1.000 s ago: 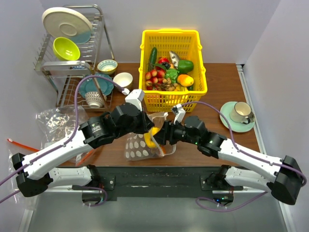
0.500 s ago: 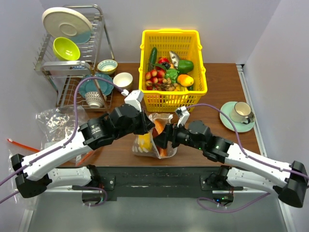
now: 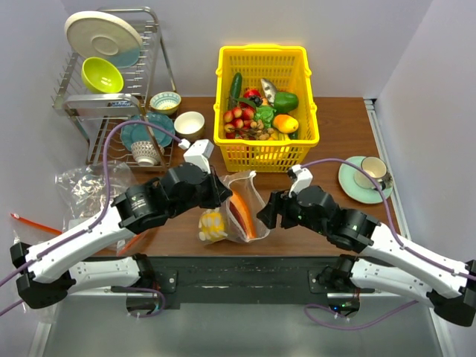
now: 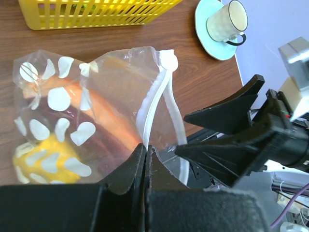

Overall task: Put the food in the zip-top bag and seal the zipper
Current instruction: Place the fake fruit in the zipper food storage bag, then adjust the zipper food storage bag at the center of the board.

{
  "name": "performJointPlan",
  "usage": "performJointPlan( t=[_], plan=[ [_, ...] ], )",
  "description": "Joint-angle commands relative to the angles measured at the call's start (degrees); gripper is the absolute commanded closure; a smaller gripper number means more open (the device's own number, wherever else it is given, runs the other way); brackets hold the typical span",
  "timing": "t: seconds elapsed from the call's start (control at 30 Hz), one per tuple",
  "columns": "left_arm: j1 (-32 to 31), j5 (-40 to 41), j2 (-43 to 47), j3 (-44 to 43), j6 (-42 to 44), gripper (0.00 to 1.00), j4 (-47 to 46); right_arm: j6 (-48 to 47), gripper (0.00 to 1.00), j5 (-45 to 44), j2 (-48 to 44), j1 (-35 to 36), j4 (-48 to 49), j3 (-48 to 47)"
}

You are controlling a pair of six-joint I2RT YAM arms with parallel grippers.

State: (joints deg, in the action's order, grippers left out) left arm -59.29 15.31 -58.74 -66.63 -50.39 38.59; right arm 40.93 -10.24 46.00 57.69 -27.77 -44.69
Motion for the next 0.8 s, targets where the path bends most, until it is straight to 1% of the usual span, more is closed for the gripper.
performJointPlan(
  t=[0.0,0.1,0.13,0.2,0.23,0.3,0.33,0.4,0.43,0.57,0.77],
  plan=[
    [0.0,1.4,1.7,-0.3,-1.0,1.0,-1.5,-2.8,0.27,-5.9,2.4,0.1,-6.8,-3.7],
    [0.0,1.6,2.0,-0.4,-1.1,1.0,-0.9,-3.7,0.28,-5.7,5.0,0.2,-6.8,-4.2],
    [0.0,1.8,2.2,-0.5,-1.2,1.0,-0.6,-3.9,0.34,-5.1,5.8,0.2,-5.9,-4.1],
    [0.0,2.1,2.3,-0.3,-1.4,1.0,-0.2,-4.4,0.43,-3.0,6.4,0.1,-4.8,-4.2],
    [-0.1,2.2,2.5,-0.1,-1.4,1.0,-0.1,-4.5,0.54,-2.3,6.6,0.1,-3.3,-4.4],
    [0.0,2.6,2.6,0.5,-1.5,1.0,0.5,-4.7,0.64,-1.8,6.7,0.1,-2.6,-5.2],
    [0.0,2.8,2.8,0.8,-1.7,1.0,0.7,-4.9,0.77,-1.7,6.9,0.1,-2.6,-6.7],
    [0.0,3.4,3.2,1.4,-2.0,1.0,1.7,-5.8,0.9,-1.9,7.3,0.1,-3.7,-8.7],
    [0.0,4.1,3.7,1.6,-2.5,1.0,2.3,-6.0,1.0,-2.1,7.6,0.2,-4.1,-10.9],
    [0.0,5.6,4.9,1.9,-2.9,1.0,6.3,-7.4,1.0,-1.2,9.1,0.2,-5.3,-15.8],
    [-0.1,9.2,6.5,-1.1,-3.8,1.0,14.2,-7.9,1.0,1.7,11.8,0.1,-4.5,-20.3]
  ],
)
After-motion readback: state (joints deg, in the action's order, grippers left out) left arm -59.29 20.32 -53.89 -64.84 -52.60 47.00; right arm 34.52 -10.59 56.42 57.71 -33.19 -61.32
